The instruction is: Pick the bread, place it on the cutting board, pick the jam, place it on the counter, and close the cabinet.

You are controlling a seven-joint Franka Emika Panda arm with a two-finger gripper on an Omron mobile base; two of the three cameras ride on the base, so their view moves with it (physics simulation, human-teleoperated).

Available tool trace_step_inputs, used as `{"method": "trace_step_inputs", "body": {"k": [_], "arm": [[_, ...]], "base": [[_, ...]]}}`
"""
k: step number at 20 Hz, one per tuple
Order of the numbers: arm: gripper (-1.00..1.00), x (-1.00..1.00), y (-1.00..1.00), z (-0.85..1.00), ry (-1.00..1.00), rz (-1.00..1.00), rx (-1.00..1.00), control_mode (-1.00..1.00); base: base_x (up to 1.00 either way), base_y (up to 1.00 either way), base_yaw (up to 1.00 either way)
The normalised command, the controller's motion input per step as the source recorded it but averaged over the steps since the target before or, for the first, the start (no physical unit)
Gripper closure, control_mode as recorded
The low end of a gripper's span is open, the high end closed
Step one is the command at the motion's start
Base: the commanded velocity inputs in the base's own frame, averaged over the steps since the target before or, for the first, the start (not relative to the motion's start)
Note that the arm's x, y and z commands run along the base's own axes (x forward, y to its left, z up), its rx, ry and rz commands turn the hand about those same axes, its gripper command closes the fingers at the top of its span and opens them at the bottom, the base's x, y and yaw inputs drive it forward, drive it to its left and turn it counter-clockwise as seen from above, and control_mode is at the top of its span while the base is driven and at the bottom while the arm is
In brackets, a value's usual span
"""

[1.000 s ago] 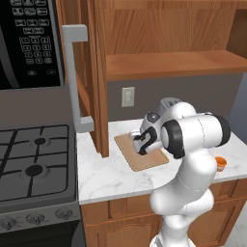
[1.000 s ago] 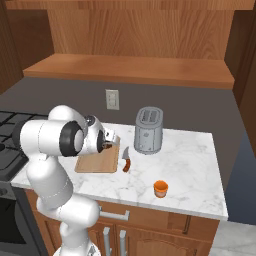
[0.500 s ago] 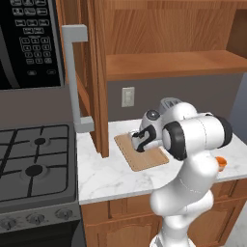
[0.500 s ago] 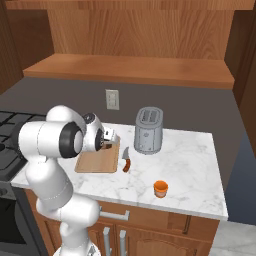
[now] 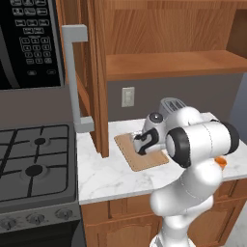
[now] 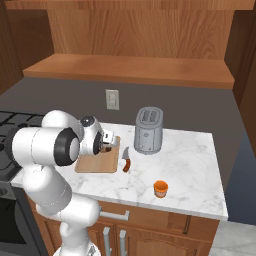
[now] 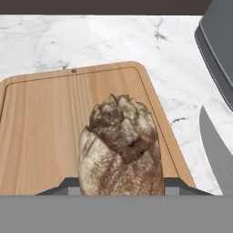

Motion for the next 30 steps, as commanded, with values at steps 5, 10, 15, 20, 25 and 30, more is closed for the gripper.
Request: {"method": "trace_step_inputs", "body": {"k": [5, 10, 15, 20, 25, 30], "arm": [[1.0, -0.18, -0.03, 0.0, 0.0, 0.0, 0.0, -1.0], [-1.0, -0.11, 0.0, 0.0, 0.0, 0.0, 0.0, -1.0], [-1.0, -0.12, 0.0, 0.0, 0.01, 0.0, 0.0, -1.0], [-1.0, -0.16, 0.0, -0.03, 0.0, 0.0, 0.0, -1.0], [-1.0, -0.23, -0.04, 0.0, 0.0, 0.0, 0.0, -1.0], [-1.0, -0.22, -0.09, 0.0, 0.0, 0.0, 0.0, -1.0]], "base": [[0.0, 0.0, 0.0], [0.0, 0.0, 0.0], [0.0, 0.0, 0.0], [0.0, 0.0, 0.0], [0.0, 0.0, 0.0], [0.0, 0.0, 0.0]]}}
